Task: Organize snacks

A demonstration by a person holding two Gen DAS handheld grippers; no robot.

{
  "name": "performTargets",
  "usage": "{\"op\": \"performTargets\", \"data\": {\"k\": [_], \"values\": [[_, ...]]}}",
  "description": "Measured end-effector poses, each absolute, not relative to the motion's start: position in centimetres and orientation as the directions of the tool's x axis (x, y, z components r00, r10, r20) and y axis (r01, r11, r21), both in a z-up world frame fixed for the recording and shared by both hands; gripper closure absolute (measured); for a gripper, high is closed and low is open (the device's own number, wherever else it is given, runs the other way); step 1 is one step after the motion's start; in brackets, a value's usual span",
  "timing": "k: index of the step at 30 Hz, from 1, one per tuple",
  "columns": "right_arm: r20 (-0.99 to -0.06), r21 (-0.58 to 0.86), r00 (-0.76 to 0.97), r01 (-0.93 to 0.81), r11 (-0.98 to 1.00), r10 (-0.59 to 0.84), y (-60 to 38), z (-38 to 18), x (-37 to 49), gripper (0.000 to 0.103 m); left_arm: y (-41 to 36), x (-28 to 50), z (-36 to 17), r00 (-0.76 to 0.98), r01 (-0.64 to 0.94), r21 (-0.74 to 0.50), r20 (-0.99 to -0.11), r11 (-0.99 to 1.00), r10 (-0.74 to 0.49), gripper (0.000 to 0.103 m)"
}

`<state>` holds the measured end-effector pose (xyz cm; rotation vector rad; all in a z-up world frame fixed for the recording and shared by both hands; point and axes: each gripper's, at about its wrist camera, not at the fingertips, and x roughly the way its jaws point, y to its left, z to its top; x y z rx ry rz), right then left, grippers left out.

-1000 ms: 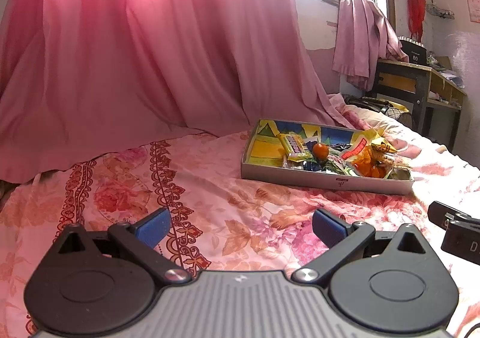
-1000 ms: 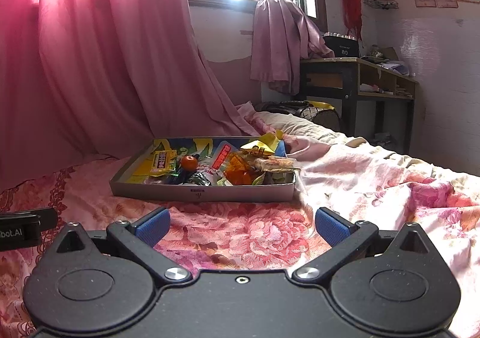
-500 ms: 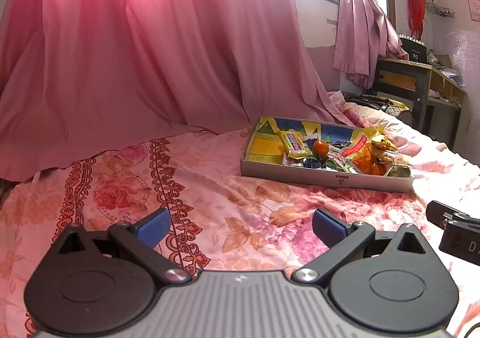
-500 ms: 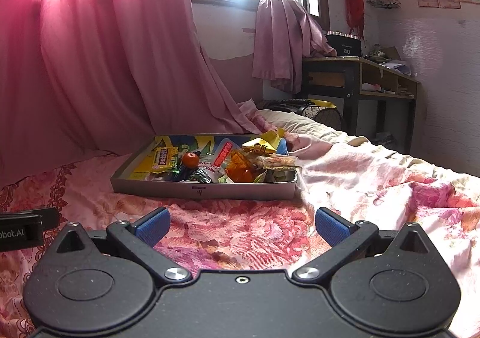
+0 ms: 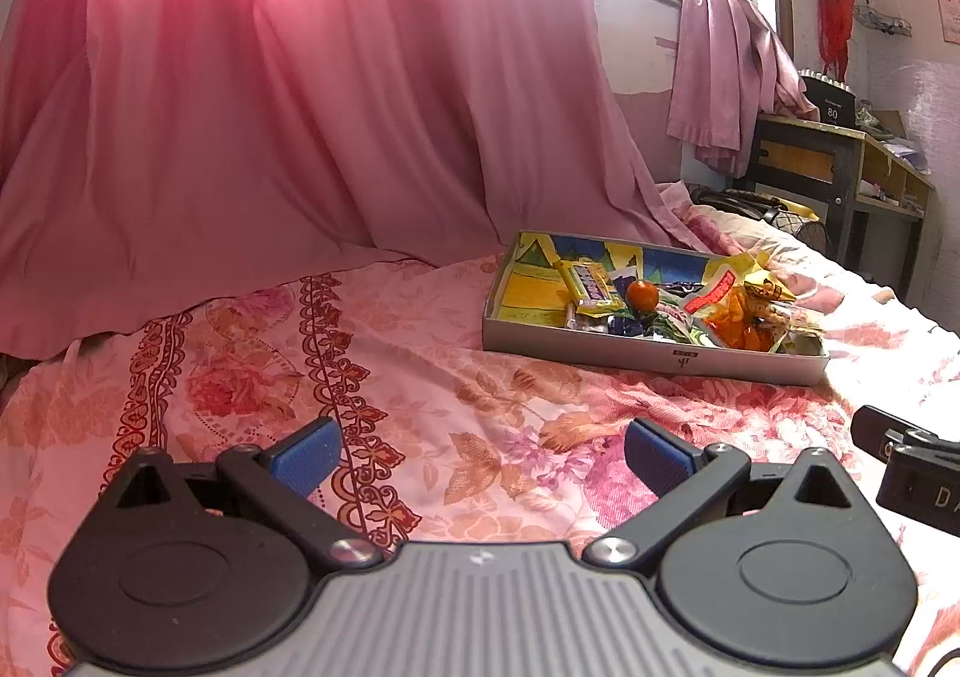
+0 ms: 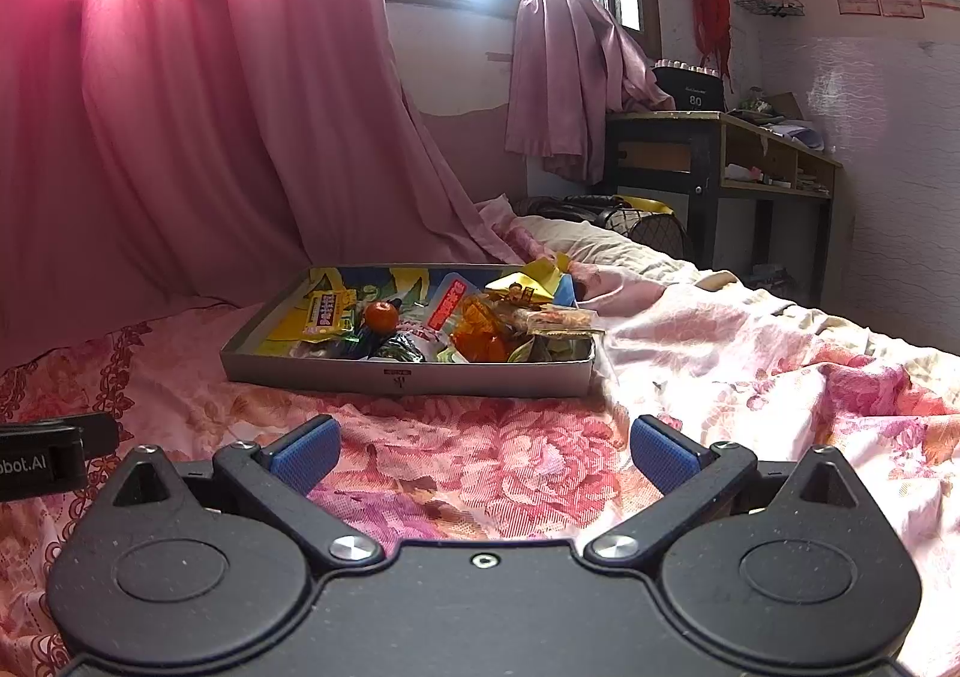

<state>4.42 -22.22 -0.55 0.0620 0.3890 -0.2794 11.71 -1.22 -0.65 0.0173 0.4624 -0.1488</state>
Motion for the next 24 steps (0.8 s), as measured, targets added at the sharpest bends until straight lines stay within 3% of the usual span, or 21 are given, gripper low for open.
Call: {"op": "performTargets", "data": {"k": [16, 24], "values": [[-0.386, 0.005, 0.886, 0.279, 0.960, -0.256, -22.19, -0.68, 4.44, 0.001, -1.23, 11.78, -0.77, 0.872, 0.156, -0.023, -0.467, 0.987, -0.149, 0.000], [-0.391, 0.005, 0.885, 0.277, 0.961, -0.253, -22.39, -0.95, 4.40, 0.001, -1.84, 11.72, -0.54, 0.868, 0.116, 0.024, -0.489, 0.993, -0.090, 0.000]]}}
